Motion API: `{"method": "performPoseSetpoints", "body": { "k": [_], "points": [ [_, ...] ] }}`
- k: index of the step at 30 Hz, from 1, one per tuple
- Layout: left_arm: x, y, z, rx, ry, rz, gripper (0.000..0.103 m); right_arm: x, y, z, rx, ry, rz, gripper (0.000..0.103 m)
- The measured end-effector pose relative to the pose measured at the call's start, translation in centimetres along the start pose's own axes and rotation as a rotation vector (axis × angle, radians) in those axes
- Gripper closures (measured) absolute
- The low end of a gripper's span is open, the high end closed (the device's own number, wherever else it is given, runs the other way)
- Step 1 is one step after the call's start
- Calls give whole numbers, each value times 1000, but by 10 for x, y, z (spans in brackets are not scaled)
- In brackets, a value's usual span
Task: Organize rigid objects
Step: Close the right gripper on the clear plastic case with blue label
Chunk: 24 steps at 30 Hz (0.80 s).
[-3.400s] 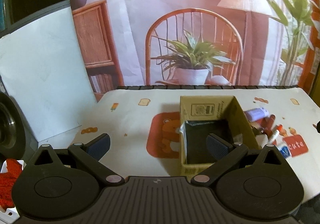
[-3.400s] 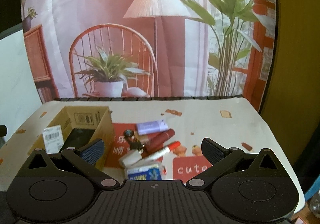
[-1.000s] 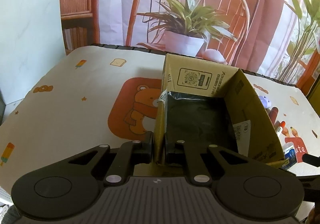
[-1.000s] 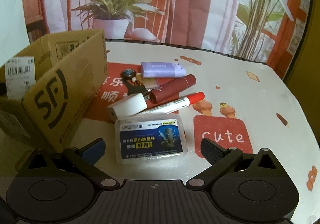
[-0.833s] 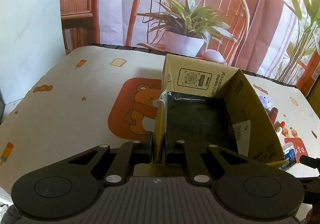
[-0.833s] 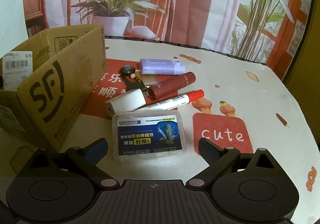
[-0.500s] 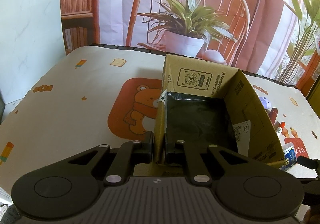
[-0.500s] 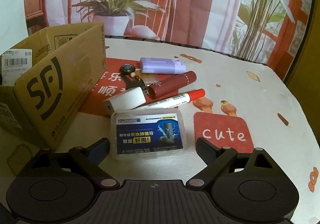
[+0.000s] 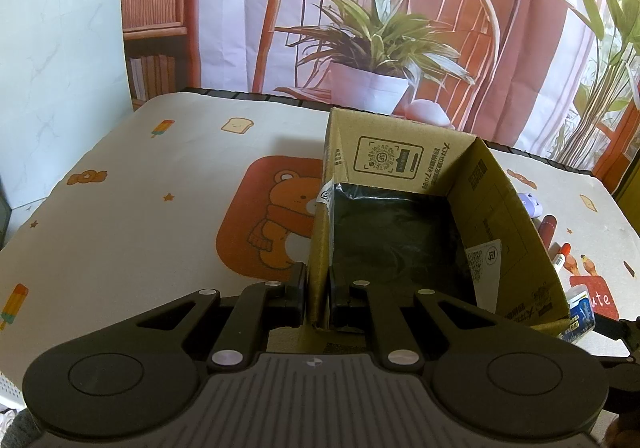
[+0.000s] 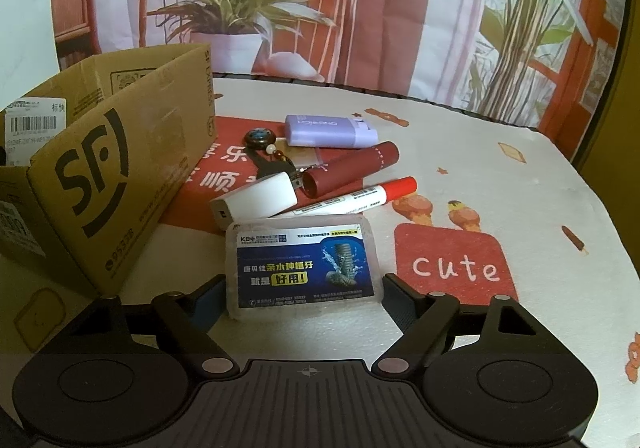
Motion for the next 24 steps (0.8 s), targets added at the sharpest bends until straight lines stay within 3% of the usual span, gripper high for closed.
{"method": "performPoseSetpoints", "body": {
  "k": [24],
  "points": [
    [2, 4, 0, 10, -18, 18, 91, 9, -4, -4, -41, -18, 9, 26]
  ]
}}
Point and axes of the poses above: each gripper's, at about its wrist camera, not at the fingertips, and x roughly against the way its jaws point, y to its left, z to its underside, the point moved 9 cm from there along -x, roughly the way its jaws point, and after that the axes turned 5 degrees about -z, right-handed, at the moved point
